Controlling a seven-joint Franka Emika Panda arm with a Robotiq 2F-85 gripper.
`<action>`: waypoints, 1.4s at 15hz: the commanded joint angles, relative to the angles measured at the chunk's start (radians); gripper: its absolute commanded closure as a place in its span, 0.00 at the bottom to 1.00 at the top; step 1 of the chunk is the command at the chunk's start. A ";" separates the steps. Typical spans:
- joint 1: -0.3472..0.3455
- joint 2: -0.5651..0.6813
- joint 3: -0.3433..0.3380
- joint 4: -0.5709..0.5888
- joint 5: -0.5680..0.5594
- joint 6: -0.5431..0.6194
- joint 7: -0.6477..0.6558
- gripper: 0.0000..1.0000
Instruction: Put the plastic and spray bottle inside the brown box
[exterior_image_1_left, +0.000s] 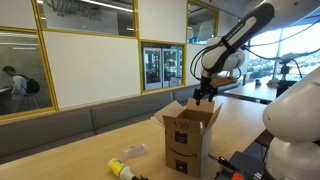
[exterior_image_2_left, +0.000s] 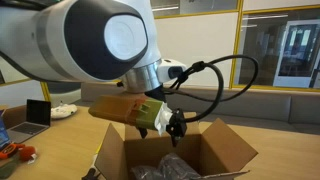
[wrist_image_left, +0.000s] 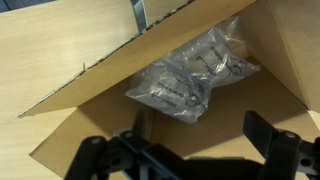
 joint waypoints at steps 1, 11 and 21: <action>-0.006 0.000 0.007 0.002 0.006 -0.002 -0.005 0.00; -0.011 0.028 0.054 0.050 -0.023 -0.013 0.033 0.00; -0.004 0.284 0.238 0.320 -0.265 0.045 0.247 0.00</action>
